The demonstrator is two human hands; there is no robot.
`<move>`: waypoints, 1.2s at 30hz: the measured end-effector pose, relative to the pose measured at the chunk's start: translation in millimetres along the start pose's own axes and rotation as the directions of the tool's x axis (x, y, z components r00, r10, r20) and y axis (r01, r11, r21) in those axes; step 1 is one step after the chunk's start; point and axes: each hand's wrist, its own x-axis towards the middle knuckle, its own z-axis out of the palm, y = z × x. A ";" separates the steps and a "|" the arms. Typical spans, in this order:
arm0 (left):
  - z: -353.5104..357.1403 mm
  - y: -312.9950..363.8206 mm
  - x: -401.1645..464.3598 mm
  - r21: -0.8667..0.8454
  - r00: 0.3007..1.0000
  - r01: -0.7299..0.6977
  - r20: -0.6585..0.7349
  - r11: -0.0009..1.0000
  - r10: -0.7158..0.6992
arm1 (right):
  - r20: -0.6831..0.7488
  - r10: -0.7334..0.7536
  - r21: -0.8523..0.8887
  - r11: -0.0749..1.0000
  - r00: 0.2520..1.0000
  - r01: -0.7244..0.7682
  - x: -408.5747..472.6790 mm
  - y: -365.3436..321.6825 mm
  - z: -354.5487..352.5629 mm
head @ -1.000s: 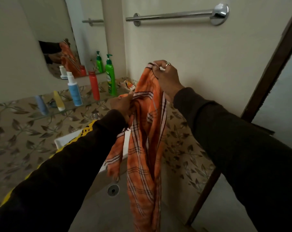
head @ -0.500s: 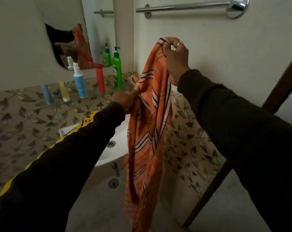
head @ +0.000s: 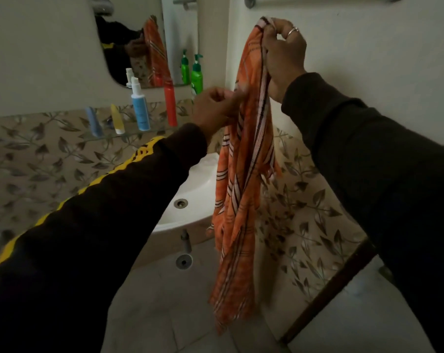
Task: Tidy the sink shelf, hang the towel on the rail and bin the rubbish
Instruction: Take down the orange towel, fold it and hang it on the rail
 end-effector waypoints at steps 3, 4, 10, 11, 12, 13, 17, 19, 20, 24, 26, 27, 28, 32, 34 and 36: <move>6.2 -11.1 -7.7 0.207 0.993 -0.031 0.121 0.978 0.006 | -0.014 -0.013 -0.005 1.000 1.000 0.013 0.5 -1.2 1.4; 7.3 -16.1 -8.2 0.241 0.991 -0.016 0.131 0.971 -0.016 | -0.024 -0.027 -0.007 1.000 0.999 0.027 0.1 -1.5 1.9; -1.7 -44.1 -7.7 0.554 0.999 0.048 -0.029 0.831 -0.038 | -0.068 -0.042 0.132 0.990 0.997 0.050 0.4 -5.0 -4.0; -2.5 -44.8 -8.7 0.529 0.999 0.041 -0.050 0.848 -0.018 | -0.053 -0.017 0.187 0.982 0.998 0.027 0.8 -5.0 -5.9; -1.2 -43.2 -9.4 0.480 0.998 0.018 -0.059 0.877 0.012 | -0.043 0.000 0.219 0.976 0.999 0.010 1.2 -5.1 -7.3; 1.4 -40.1 -9.4 0.431 0.997 -0.018 -0.064 0.902 0.051 | -0.041 0.014 0.222 0.975 0.999 -0.004 1.3 -5.3 -8.0; 17.6 -26.1 -8.3 0.574 0.963 -0.176 -0.067 0.800 0.260 | -0.051 0.042 0.219 0.975 0.998 -0.030 1.9 -3.2 -6.4; 21.2 -29.8 -7.0 0.657 0.957 -0.187 -0.046 0.730 0.286 | -0.071 0.052 0.189 0.981 0.996 -0.038 3.4 -2.4 -6.3; 21.8 -34.4 -6.9 0.674 0.955 -0.179 -0.055 0.717 0.291 | -0.067 0.052 0.166 0.985 0.996 -0.041 6.2 -1.3 -7.4; 12.9 -48.8 -4.1 0.620 0.953 -0.082 -0.180 0.780 0.244 | -0.055 -0.032 0.039 0.999 0.998 0.034 10.5 1.1 -22.2; 3.3 -50.2 2.2 0.595 0.944 -0.019 -0.254 0.803 0.210 | -0.060 -0.050 -0.056 0.997 0.997 0.047 12.0 5.2 -29.7; -1.2 -49.6 5.9 0.588 0.935 0.008 -0.290 0.809 0.202 | -0.067 -0.049 -0.102 0.994 0.997 0.042 11.9 7.2 -32.7; -4.8 -48.0 8.7 0.586 0.925 0.021 -0.319 0.810 0.207 | -0.079 -0.064 -0.146 0.988 0.995 0.052 13.3 10.7 -35.6; -13.2 -35.8 17.0 0.550 0.853 0.022 -0.446 0.835 0.271 | -0.047 -0.180 -0.358 0.921 0.983 0.152 13.8 17.3 -44.7; -17.7 -30.1 20.1 0.518 0.820 0.018 -0.498 0.855 0.284 | 0.025 -0.181 -0.474 0.864 0.983 0.171 13.8 22.9 -49.6; -19.7 -25.2 22.6 0.471 0.793 -0.020 -0.530 0.882 0.300 | 0.046 -0.229 -0.610 0.764 0.972 0.209 11.9 28.9 -55.9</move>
